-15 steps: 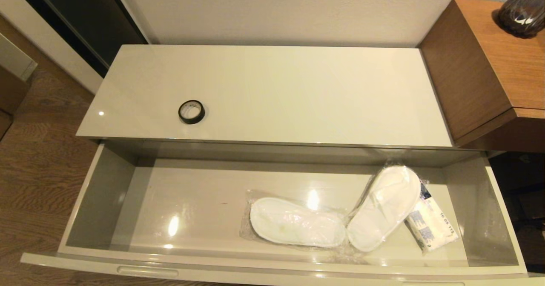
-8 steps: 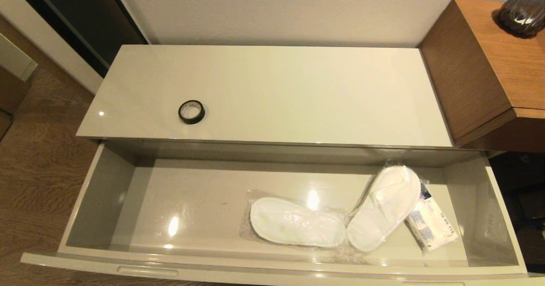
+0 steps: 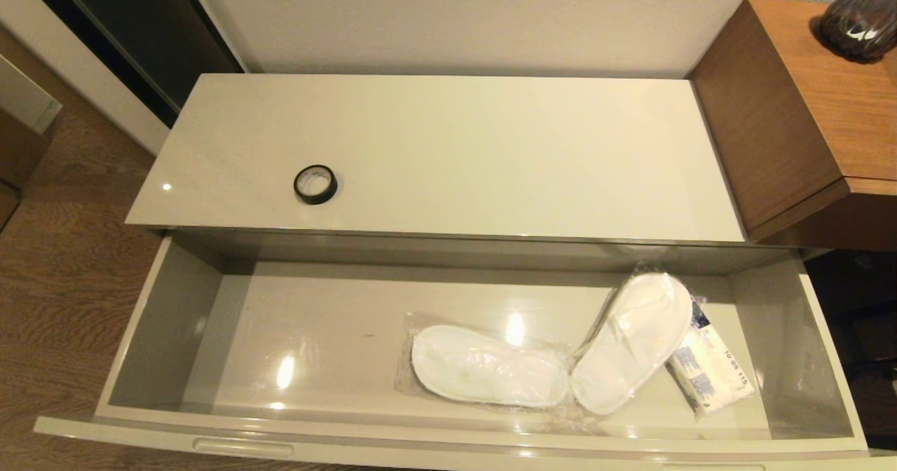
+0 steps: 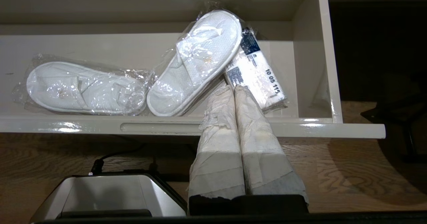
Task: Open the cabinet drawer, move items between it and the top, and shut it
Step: Close the drawer
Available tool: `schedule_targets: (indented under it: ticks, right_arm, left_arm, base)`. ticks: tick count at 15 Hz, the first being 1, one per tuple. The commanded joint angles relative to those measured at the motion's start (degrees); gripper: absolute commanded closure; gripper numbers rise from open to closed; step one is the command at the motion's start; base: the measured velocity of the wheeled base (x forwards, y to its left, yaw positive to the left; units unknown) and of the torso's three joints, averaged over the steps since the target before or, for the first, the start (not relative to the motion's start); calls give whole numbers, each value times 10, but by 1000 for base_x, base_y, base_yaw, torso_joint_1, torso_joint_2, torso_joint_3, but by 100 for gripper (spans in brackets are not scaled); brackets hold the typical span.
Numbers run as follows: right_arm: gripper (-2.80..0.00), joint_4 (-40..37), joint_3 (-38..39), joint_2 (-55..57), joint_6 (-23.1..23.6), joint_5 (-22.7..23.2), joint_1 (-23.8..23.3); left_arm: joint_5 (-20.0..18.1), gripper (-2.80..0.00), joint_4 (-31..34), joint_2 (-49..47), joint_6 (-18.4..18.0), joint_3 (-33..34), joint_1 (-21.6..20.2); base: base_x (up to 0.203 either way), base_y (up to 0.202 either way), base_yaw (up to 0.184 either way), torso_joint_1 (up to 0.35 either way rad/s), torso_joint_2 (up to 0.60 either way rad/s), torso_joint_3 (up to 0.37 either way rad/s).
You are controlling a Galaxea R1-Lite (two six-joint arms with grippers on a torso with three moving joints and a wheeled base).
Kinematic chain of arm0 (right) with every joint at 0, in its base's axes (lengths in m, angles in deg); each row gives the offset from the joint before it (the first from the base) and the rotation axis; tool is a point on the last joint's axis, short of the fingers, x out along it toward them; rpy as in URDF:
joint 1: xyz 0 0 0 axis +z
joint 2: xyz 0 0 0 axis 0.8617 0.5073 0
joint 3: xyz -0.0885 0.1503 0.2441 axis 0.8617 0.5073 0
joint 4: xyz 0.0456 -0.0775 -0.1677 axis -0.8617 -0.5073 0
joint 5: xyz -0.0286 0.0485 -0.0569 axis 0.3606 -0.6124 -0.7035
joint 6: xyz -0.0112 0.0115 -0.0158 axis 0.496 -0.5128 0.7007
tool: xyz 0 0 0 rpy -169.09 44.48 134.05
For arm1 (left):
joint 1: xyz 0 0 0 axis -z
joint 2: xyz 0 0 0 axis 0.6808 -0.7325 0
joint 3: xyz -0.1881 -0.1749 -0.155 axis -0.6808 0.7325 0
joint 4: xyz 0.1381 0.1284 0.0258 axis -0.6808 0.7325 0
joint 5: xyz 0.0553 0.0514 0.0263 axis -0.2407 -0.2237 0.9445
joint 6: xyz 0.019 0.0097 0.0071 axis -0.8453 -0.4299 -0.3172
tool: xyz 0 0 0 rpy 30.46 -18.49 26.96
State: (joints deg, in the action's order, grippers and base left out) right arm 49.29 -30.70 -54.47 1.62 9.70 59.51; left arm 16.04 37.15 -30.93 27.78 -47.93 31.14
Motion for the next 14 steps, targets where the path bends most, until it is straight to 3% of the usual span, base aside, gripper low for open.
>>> schedule_targets:
  ticks: [1, 10, 12, 14]
  right_arm:
    - [0, 0, 1, 1, 0, 0, 0]
    - [0, 0, 1, 1, 0, 0, 0]
    - [0, 0, 1, 1, 0, 0, 1]
    - [0, 0, 1, 1, 0, 0, 0]
  left_arm:
    - [0, 0, 1, 21, 0, 0, 0]
    - [4, 0, 2, 21, -15, -12, 0]
    - [11, 0, 40, 21, -20, -89, 0]
    - [10, 0, 136, 21, -28, -185, 0]
  base:
    - [0, 0, 0, 0, 0, 0]
    - [0, 0, 0, 0, 0, 0]
    - [0, 0, 0, 0, 0, 0]
    - [0, 0, 0, 0, 0, 0]
